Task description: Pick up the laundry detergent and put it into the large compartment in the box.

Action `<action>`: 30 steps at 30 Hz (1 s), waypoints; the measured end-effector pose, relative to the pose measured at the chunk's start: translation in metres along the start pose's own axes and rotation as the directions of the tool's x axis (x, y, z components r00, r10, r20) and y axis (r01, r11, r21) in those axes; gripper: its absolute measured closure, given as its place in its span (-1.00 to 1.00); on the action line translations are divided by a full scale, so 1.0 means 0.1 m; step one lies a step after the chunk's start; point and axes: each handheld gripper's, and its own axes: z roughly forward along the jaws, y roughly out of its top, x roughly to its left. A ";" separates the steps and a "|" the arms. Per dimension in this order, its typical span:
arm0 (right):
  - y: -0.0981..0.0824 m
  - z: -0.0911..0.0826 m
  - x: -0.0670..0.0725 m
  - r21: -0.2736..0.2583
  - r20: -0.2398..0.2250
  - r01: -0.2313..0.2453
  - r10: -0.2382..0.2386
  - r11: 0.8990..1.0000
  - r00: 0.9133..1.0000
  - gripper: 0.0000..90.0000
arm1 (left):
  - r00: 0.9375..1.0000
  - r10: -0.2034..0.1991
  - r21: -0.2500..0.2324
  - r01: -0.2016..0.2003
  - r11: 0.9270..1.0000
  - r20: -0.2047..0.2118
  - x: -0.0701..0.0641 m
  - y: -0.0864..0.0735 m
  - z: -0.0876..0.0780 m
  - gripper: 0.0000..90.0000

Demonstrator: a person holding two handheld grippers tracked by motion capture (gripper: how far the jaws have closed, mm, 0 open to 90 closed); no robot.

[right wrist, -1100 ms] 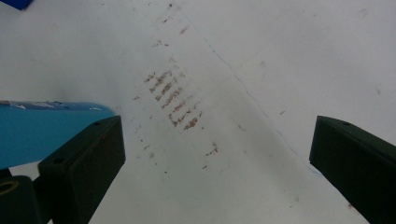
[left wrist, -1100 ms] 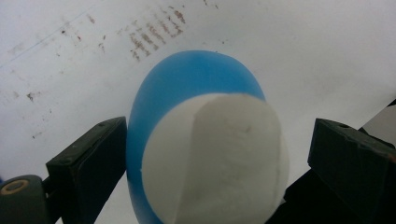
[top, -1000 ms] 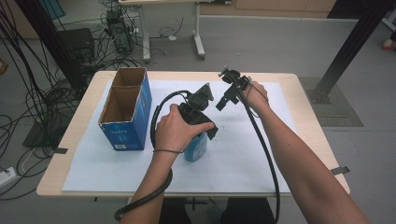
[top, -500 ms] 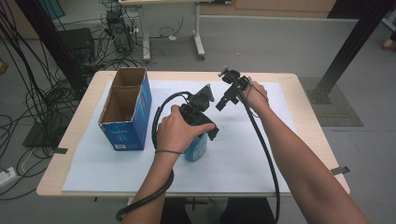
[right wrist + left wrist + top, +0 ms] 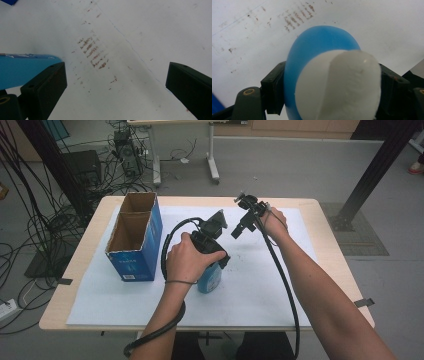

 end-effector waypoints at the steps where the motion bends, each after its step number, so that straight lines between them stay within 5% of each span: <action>1: 0.00 0.00 0.00 -0.001 0.001 0.001 -0.001 1.000 1.000 -0.93 | 1.000 0.001 0.001 -0.001 1.000 0.000 0.00 0.00 0.00 -0.44; 30: -0.01 0.01 -0.01 0.001 0.001 -0.004 0.004 1.000 1.000 -0.93 | 0.999 -0.013 -0.007 0.013 1.000 -0.029 0.02 -0.01 -0.02 -0.20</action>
